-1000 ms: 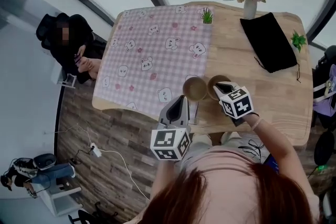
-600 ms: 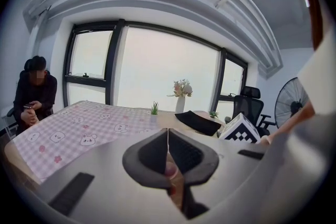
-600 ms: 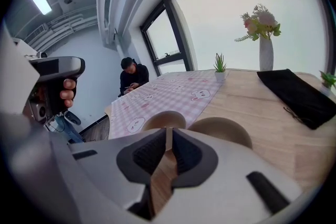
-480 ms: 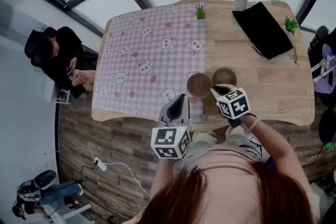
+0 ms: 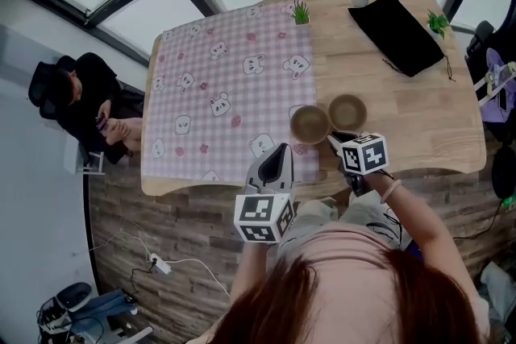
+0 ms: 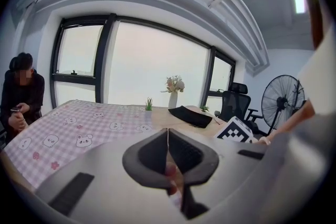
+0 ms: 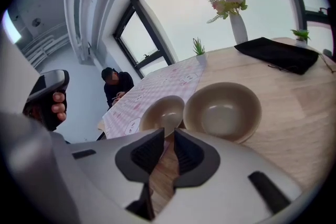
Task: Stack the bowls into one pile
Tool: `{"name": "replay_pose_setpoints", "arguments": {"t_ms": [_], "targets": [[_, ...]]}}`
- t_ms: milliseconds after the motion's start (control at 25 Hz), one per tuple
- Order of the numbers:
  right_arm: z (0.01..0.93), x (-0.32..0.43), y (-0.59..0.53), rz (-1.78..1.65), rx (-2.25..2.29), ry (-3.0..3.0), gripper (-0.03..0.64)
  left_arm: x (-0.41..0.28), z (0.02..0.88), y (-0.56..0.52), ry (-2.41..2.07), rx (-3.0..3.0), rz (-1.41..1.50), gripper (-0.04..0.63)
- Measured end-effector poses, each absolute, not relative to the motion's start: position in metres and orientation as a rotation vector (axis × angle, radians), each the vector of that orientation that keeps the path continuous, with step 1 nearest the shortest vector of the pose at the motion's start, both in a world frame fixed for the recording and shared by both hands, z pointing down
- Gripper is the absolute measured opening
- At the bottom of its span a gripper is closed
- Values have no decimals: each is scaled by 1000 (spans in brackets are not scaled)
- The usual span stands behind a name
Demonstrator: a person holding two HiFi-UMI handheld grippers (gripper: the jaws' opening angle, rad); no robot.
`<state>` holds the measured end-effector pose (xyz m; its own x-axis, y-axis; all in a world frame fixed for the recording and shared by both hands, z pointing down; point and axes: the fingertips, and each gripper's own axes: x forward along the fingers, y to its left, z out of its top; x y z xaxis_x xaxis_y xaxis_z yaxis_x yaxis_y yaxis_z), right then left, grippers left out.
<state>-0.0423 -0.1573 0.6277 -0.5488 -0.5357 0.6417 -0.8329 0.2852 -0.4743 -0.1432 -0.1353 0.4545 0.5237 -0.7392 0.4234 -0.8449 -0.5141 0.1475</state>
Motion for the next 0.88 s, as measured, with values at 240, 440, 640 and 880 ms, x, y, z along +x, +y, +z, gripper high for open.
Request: {"name": "replay_pose_setpoints", "arguments": {"t_ms": [240, 440, 640, 880], "targets": [[632, -47, -158, 1320, 1308, -2191, 69, -152, 458, -133, -1277, 2455, 463, 11], [632, -48, -163, 1391, 1382, -2162, 80, -162, 461, -132, -1260, 2462, 476, 11], [638, -51, -167, 1491, 1422, -2127, 95, -170, 462, -132, -1252, 2463, 483, 11], [637, -56, -173, 1595, 1472, -2105, 95, -179, 463, -132, -1249, 2462, 480, 11]]}}
